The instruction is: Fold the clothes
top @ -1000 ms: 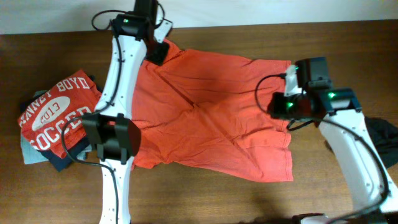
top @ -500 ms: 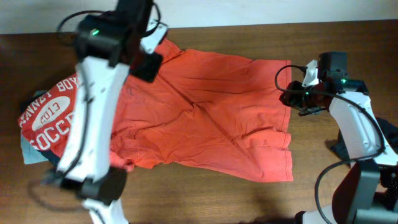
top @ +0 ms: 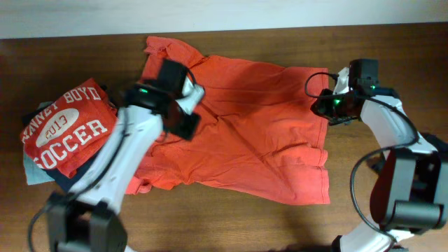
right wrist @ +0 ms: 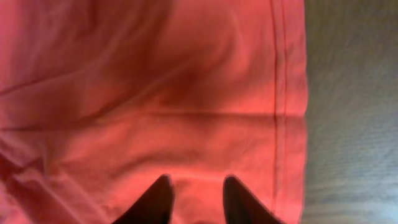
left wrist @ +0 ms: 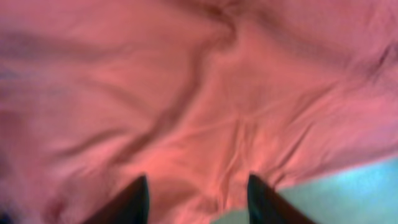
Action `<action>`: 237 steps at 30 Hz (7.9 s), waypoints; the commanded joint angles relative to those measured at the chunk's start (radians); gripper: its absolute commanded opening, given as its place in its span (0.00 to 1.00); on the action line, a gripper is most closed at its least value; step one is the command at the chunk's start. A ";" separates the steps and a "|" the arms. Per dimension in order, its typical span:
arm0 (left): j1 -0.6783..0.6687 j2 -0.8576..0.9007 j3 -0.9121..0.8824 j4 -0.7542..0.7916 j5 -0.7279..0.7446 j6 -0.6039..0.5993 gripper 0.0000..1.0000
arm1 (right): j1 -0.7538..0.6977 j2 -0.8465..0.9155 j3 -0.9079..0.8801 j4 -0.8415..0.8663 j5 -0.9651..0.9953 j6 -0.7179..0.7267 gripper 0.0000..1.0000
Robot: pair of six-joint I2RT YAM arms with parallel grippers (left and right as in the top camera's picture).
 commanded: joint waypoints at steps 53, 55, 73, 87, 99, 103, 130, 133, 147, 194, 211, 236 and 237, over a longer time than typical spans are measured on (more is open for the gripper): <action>-0.039 0.274 0.036 -0.146 0.042 -0.124 0.19 | 0.011 0.312 0.682 -0.306 0.083 -0.054 0.04; -0.039 0.274 0.128 -0.201 -0.005 -0.124 0.20 | 0.006 0.304 0.750 -0.407 0.080 -0.055 0.04; 0.027 0.167 0.606 -0.523 -0.315 -0.148 0.09 | 0.214 -0.030 0.800 -0.782 0.256 -0.144 0.04; 0.063 -0.130 0.525 -0.468 -0.421 -0.217 0.15 | 0.475 -0.165 0.677 -0.892 0.446 0.024 0.05; 0.063 -0.225 0.480 -0.466 -0.470 -0.240 0.14 | 0.768 -0.444 0.470 -0.855 0.691 0.143 0.11; 0.063 -0.282 0.465 -0.423 -0.483 -0.239 0.17 | 0.812 -0.562 0.462 -0.858 0.830 0.248 0.32; 0.195 -0.157 -0.307 0.291 -0.095 -0.108 0.44 | 0.201 -0.249 -0.254 -0.199 0.174 0.126 0.30; 0.195 -0.113 -0.307 0.305 -0.095 -0.108 0.35 | 0.188 -0.144 -0.254 -0.138 0.141 0.126 0.15; 0.195 -0.100 -0.307 0.305 -0.096 -0.108 0.34 | 0.064 0.051 -0.253 -0.057 0.345 0.180 0.05; 0.194 -0.192 -0.209 -0.195 -0.040 -0.183 0.30 | 0.142 -0.529 -0.161 -0.201 -0.043 -0.110 0.64; 0.194 -0.627 -0.545 -0.172 0.109 -0.476 0.63 | 0.183 -0.522 -0.161 -0.201 0.026 -0.110 0.68; 0.194 -0.502 -0.867 0.220 0.290 -0.557 0.02 | 0.183 -0.522 -0.161 -0.230 0.064 -0.110 0.70; 0.194 -0.502 -0.856 0.215 0.311 -0.557 0.01 | 0.183 -0.522 -0.161 -0.231 0.064 -0.110 0.70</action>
